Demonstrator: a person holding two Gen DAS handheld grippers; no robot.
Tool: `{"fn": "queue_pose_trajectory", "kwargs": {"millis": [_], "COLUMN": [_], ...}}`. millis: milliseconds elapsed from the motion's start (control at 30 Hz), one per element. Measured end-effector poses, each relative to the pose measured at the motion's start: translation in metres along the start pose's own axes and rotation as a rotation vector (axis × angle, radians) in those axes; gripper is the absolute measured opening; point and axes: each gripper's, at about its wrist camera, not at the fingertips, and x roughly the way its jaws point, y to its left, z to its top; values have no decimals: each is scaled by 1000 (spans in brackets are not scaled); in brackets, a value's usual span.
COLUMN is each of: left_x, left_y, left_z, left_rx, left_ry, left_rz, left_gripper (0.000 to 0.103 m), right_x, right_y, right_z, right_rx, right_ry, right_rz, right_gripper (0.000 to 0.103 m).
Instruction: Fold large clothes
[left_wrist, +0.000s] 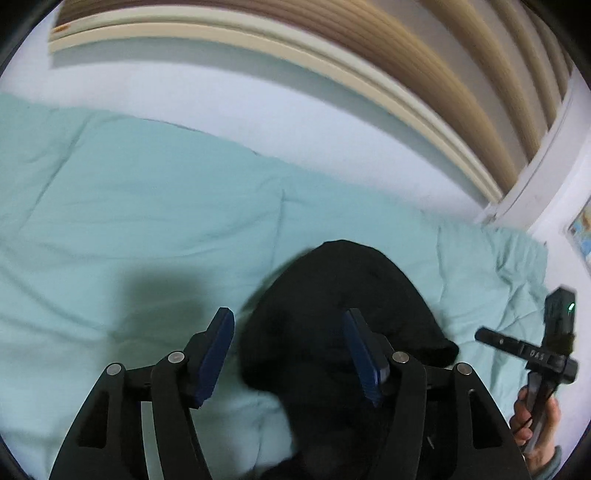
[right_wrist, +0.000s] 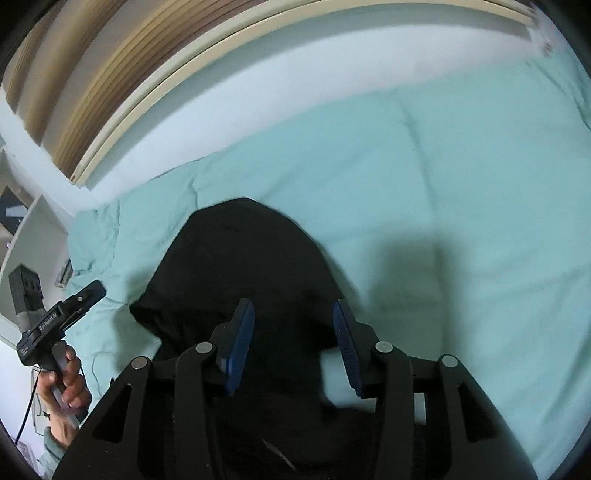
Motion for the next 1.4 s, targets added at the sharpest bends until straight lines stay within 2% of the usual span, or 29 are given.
{"fn": "queue_pose_trajectory", "kwargs": {"millis": [67, 100, 200, 233, 300, 400, 500, 600, 667, 867, 1000, 1067, 1167, 1233, 1267, 1300, 1400], "left_x": [24, 45, 84, 95, 102, 94, 73, 44, 36, 59, 81, 96, 114, 114, 111, 105, 69], "left_y": [-2, 2, 16, 26, 38, 27, 17, 17, 19, 26, 37, 37, 30, 18, 12, 5, -13], "left_z": [0, -6, -34, -42, -47, -40, -28, -10, 3, 19, 14, 10, 3, 0, -2, -3, -4], "left_rx": [15, 15, 14, -22, -82, -31, -8, -30, -41, -48, -97, -102, -96, -37, -2, 26, 104], "left_ry": [73, 138, 265, 312, 315, 292, 229, 128, 101, 155, 222, 277, 318, 304, 293, 274, 196], "left_rz": [24, 31, 80, 68, 34, 54, 15, -53, -75, -83, -134, -178, -207, -166, -145, -130, -118], "left_gripper": [64, 64, 66, 66, 67, 66, 65, 66, 66, 66, 66, 66, 65, 42, 29, 19, 13], "right_x": [29, 40, 85, 99, 119, 124, 108, 85, 75, 82, 98, 111, 127, 131, 131, 124, 95], "right_y": [2, 2, -2, -7, -13, -14, -14, -21, -31, -71, -69, -62, -46, -28, -15, -7, 23], "right_z": [8, 8, -8, -18, -30, -29, -21, -10, -2, 5, 4, 3, 1, 3, 1, 2, -2], "right_rx": [-7, -8, -17, -23, -36, -44, -74, -50, -20, 63, 98, 95, 70, 26, -25, -70, -189], "right_ry": [41, 62, 174, 213, 251, 255, 240, 198, 173, 183, 238, 264, 292, 302, 295, 285, 219], "right_rz": [3, -10, -71, -80, -95, -88, -54, 26, 62, 103, 157, 171, 226, 220, 187, 167, 106], "right_gripper": [48, 48, 47, 47, 45, 45, 46, 52, 55, 56, 56, 56, 57, 56, 46, 28, 21]}}
